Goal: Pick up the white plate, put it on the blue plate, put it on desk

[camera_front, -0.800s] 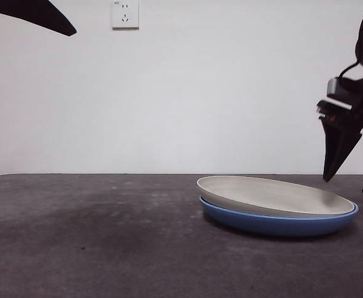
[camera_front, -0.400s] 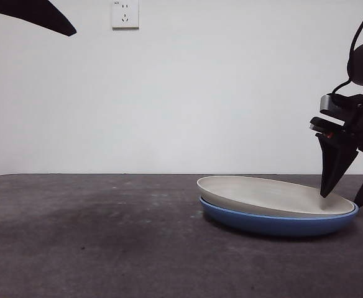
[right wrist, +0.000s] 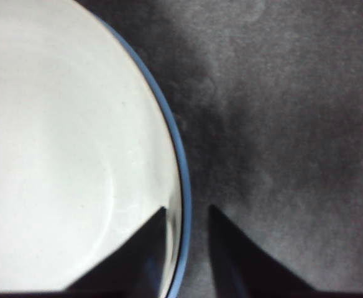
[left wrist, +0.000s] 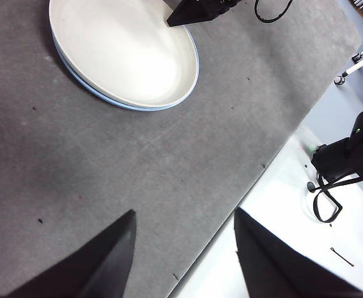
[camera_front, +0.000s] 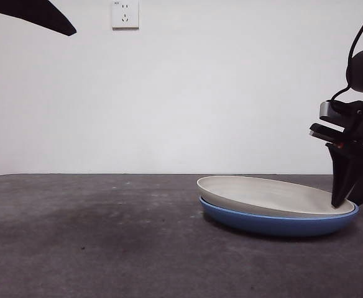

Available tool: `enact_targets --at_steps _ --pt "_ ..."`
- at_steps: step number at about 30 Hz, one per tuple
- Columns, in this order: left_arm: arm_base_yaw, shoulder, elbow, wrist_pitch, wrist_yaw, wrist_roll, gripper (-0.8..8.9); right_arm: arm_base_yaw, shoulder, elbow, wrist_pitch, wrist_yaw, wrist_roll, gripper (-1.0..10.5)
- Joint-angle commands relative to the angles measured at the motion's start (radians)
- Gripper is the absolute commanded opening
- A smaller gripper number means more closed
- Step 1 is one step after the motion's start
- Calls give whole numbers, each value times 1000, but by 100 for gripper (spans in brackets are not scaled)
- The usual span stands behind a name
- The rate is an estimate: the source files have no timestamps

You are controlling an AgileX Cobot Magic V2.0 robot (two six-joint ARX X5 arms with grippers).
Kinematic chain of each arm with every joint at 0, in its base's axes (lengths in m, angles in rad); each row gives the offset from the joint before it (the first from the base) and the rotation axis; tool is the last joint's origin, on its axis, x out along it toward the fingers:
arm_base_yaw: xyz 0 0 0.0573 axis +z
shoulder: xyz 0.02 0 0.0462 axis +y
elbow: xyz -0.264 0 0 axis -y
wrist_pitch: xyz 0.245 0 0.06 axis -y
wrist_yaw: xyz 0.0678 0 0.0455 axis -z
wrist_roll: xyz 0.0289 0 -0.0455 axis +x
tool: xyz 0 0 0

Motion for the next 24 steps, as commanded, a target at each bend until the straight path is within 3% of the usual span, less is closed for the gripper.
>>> enact_targets --at_steps 1,17,24 --pt "-6 5 10 6 5 14 249 4 17 5 6 -3 -7 32" --pt "-6 5 10 6 5 14 249 3 -79 5 13 -7 24 13" --pt "-6 5 10 6 5 14 249 11 -182 6 33 -79 77 13"
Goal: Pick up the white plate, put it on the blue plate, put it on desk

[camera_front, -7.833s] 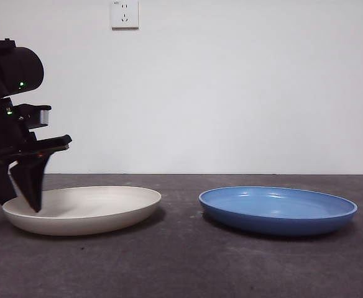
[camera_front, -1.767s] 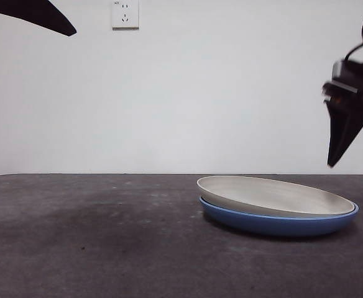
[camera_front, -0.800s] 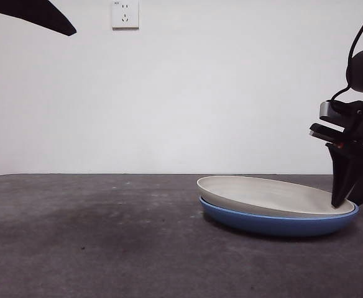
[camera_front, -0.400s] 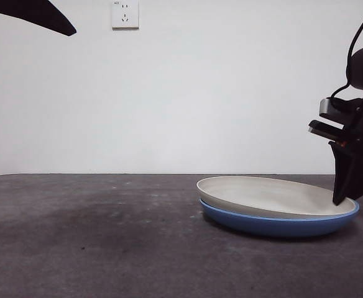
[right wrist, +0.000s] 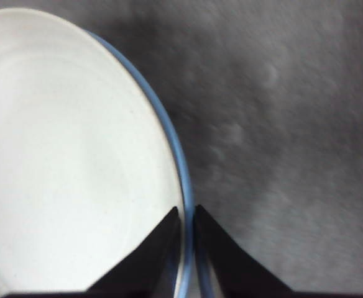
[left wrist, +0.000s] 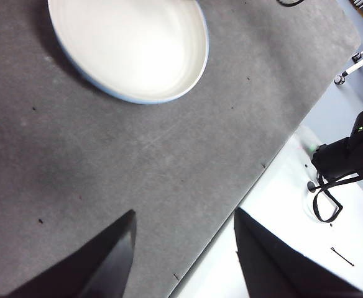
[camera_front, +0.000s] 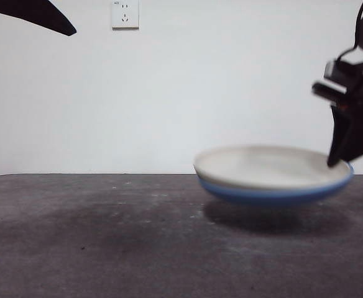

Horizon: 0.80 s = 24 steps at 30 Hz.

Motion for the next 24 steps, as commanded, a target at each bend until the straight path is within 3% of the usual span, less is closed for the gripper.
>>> enact_targets --at_steps 1,10,14,24 --pt "-6 5 10 6 5 13 249 19 -33 7 24 -24 48 13" --pt "-6 5 10 7 5 14 249 135 -67 23 64 -17 117 13" --pt "-6 5 10 7 5 14 249 218 -55 23 122 35 165 13" --pt "-6 5 10 6 5 13 249 333 90 28 248 77 251 13"
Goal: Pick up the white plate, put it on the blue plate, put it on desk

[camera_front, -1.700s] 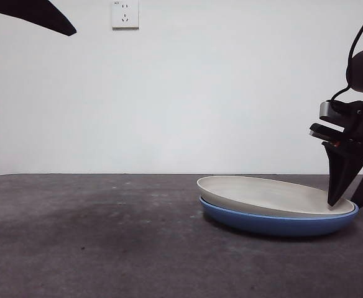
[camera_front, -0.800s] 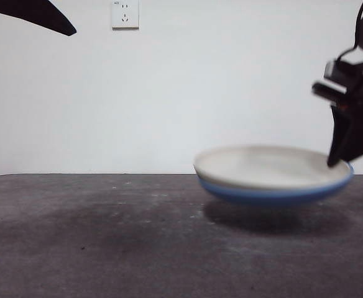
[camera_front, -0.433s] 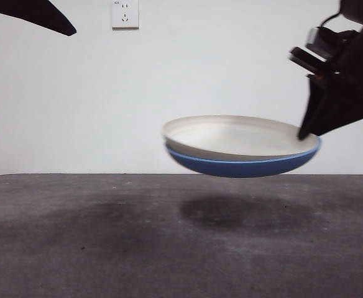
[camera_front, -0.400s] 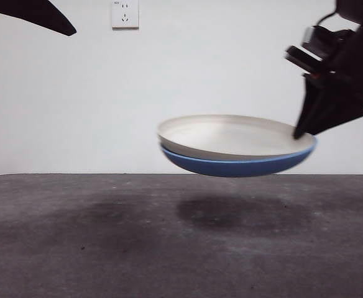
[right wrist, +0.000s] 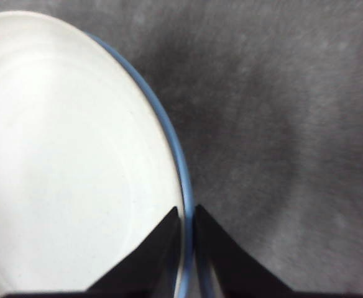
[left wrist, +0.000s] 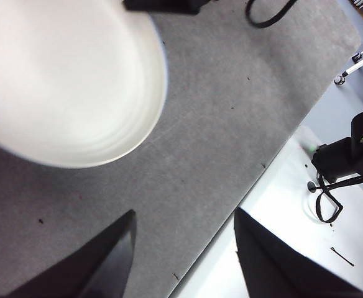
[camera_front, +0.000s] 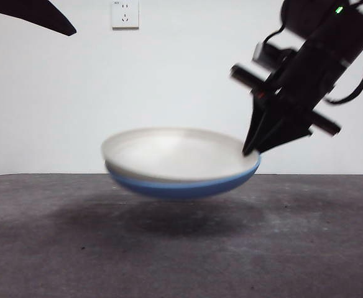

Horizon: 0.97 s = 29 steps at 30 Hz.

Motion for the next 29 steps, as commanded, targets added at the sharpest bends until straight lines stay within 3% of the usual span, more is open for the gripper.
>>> enact_targets --at_steps 1,17,22,29 --pt "-6 5 10 6 5 13 249 16 56 22 48 6 54 13" --pt "-6 5 10 5 5 12 250 23 200 22 90 37 77 18" --pt "-6 5 10 5 5 12 249 23 197 22 85 37 86 263" --pt "-6 5 10 5 5 12 249 23 139 22 81 37 85 281"
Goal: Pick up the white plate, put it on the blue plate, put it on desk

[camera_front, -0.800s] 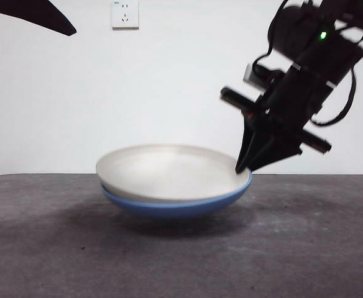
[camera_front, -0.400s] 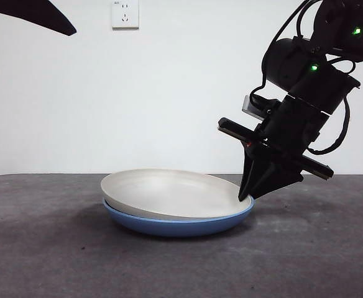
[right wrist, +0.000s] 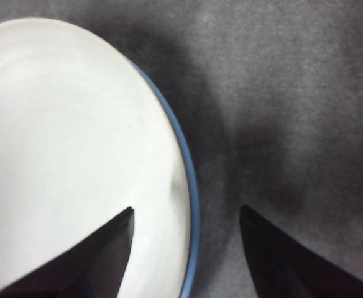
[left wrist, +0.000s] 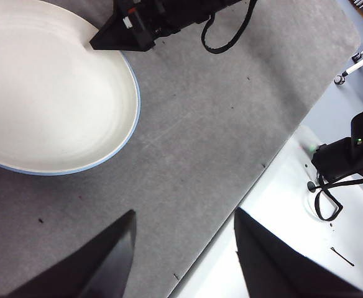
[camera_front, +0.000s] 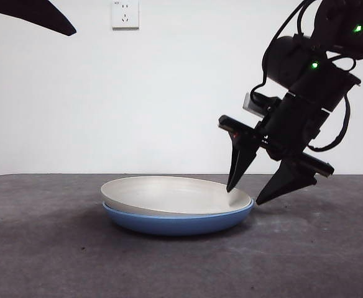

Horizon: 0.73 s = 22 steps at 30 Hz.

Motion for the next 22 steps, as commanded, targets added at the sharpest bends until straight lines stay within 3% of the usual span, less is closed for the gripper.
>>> enact_targets --at_steps 1,6,14,22 --pt "-6 5 10 6 5 12 249 6 -40 21 8 3 10 281" --pt "-6 5 10 6 5 13 249 6 -151 21 -31 3 -11 281" --pt "-6 5 10 7 5 13 249 21 -398 21 -232 -3 -154 281" --pt "-6 5 10 7 5 13 249 64 -633 21 -482 -9 -253 281"
